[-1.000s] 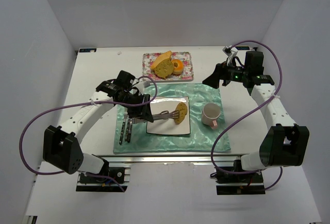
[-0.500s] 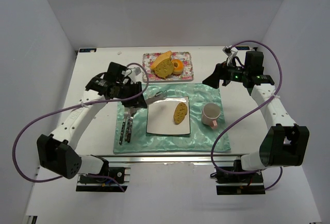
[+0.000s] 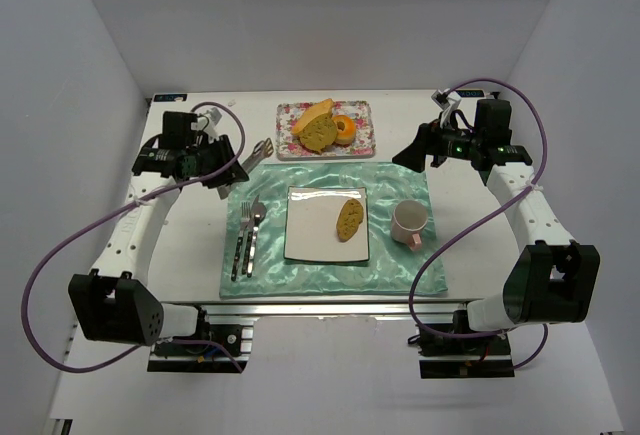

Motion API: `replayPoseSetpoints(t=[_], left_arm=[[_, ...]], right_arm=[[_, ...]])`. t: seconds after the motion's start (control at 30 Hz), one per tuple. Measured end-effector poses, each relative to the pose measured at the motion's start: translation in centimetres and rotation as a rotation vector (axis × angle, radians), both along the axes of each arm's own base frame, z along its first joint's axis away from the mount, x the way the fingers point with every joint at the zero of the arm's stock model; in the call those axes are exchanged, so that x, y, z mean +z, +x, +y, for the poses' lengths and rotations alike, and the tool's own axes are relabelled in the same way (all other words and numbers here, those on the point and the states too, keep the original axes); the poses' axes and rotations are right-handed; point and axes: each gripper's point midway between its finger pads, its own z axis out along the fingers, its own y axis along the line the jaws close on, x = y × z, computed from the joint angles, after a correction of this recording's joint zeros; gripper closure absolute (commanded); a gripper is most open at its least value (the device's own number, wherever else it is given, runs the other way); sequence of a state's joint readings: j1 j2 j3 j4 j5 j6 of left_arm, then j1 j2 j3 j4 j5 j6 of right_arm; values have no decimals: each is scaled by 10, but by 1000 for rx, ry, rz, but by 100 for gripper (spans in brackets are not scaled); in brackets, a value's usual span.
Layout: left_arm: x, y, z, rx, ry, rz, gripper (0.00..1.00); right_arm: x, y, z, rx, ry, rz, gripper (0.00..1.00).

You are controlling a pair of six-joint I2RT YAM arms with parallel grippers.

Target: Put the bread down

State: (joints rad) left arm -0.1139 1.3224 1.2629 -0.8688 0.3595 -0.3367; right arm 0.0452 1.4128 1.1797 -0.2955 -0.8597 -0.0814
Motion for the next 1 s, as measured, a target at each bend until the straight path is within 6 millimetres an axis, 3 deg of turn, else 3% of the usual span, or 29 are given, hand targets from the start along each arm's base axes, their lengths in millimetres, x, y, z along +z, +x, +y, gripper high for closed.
replayPoseSetpoints(t=[0.23, 0.57, 0.67, 0.83, 1.0], left_arm=[[4, 24, 32, 104, 28, -71, 58], [-3, 38, 86, 262, 111, -109, 60], [-20, 38, 112, 340, 165, -105, 60], [-68, 28, 155, 465, 241, -47, 58], [-96, 35, 174, 500, 290, -41, 55]], right_arm=[[0, 0, 0, 3, 2, 0, 16], [0, 0, 1, 5, 3, 2, 16], [0, -1, 1, 6, 4, 3, 16], [-2, 0, 1, 7, 4, 9, 16], [-5, 1, 1, 7, 4, 17, 16]])
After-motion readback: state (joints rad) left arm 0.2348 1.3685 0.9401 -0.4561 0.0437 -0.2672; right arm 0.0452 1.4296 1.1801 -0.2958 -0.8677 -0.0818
